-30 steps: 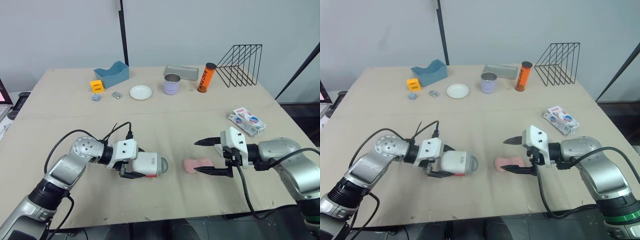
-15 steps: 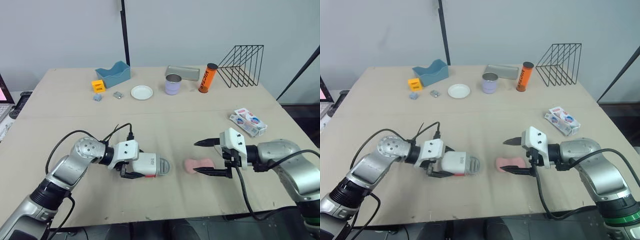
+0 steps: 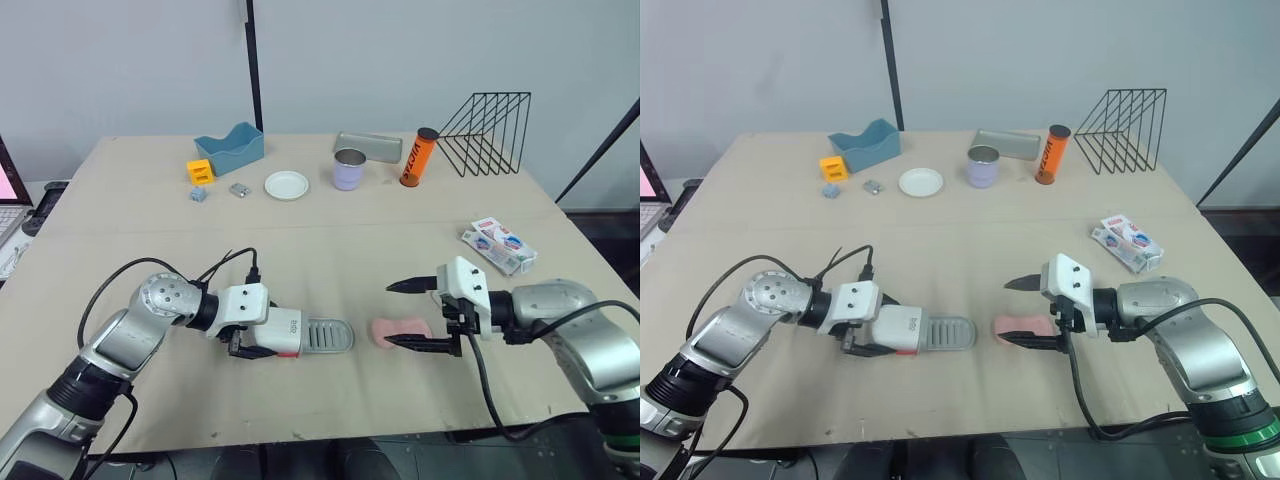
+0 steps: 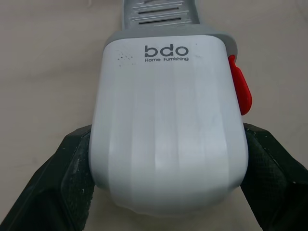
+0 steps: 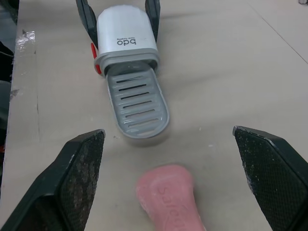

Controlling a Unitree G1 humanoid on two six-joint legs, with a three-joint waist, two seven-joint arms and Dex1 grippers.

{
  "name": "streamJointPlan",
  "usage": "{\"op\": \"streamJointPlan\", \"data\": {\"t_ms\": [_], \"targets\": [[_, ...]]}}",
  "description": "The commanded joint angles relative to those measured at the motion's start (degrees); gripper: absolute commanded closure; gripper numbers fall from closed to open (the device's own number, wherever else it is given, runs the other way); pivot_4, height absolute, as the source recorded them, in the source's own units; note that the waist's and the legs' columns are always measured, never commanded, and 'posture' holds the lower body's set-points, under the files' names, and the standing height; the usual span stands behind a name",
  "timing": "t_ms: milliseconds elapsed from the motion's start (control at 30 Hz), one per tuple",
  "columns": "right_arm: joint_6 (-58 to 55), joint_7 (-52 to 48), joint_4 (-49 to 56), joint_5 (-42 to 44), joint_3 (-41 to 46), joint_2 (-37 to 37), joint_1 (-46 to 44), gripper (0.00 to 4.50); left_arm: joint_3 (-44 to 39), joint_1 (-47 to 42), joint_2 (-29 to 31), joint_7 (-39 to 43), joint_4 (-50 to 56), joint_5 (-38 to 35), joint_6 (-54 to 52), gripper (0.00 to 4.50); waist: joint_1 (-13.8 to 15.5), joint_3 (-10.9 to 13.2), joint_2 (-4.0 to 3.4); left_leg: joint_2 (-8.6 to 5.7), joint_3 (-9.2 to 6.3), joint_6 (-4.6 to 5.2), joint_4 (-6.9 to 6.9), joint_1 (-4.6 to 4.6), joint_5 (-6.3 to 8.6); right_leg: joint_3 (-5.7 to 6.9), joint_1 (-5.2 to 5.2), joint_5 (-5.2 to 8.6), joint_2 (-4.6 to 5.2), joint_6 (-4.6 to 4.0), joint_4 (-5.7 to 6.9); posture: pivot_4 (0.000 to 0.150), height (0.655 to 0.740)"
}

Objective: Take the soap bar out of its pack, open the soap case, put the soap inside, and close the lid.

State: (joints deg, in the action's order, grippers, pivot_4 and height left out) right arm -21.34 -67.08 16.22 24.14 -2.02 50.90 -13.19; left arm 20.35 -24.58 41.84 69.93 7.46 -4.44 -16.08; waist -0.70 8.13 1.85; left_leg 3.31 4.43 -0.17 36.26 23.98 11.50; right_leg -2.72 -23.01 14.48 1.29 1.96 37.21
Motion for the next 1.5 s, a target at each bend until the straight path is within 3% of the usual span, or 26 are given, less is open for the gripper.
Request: {"op": "streamJointPlan", "data": {"t_ms": [33, 533, 867, 933, 1500], "targets": [[0.8, -0.1, 0.6, -0.4, 0.5, 0.0, -0.6, 0.08, -3.3, 0.9, 2.3, -0.5, 1.1, -0.3, 1.8, 1.0, -0.1, 0.0, 0.0, 0.0, 0.01, 0.0, 0.0, 0.0, 0.0, -0.02, -0.01, -0.01, 0.0, 0.01, 0.0, 0.15, 0.7393], [1.4, -1.7, -0.9, -1.1, -0.3, -0.5, -2.1, 0.08, -12.3, 9.6, 10.7, 2.6, -0.5, -5.0, 5.6, 1.0, -0.1, 0.0, -0.01, 0.1, 0.02, 0.0, 0.0, 0.0, 0.01, 0.03, -0.05, 0.03, 0.0, -0.08, 0.02, 0.15, 0.7393], [1.7, -2.2, -2.0, -1.5, -1.3, -0.9, -3.4, 0.08, -11.4, 10.2, 8.8, 1.9, -2.1, -4.4, 7.2, 1.0, 0.0, 0.0, -0.01, 0.13, 0.07, 0.0, 0.01, 0.0, 0.01, 0.02, -0.06, 0.09, 0.02, -0.22, 0.04, 0.15, 0.7393], [1.7, -2.3, -2.0, -1.5, -1.2, -0.8, -3.5, 0.0, -11.5, 10.4, 8.7, 2.0, -2.2, -4.6, 7.3, 0.0, 0.0, 0.0, 0.0, 0.13, 0.08, 0.0, 0.01, 0.01, 0.01, 0.03, -0.07, 0.06, 0.0, -0.21, 0.04, 0.15, 0.7393], [1.7, -2.4, -2.0, -2.0, -1.4, -1.0, -3.5, 0.0, -14.3, 11.6, 10.7, 4.1, -1.8, -6.9, 7.2, 0.0, 0.0, 0.0, 0.0, 0.14, 0.08, -0.01, 0.01, 0.01, 0.01, 0.04, -0.09, 0.07, -0.01, -0.22, 0.07, 0.15, 0.7393]]}}
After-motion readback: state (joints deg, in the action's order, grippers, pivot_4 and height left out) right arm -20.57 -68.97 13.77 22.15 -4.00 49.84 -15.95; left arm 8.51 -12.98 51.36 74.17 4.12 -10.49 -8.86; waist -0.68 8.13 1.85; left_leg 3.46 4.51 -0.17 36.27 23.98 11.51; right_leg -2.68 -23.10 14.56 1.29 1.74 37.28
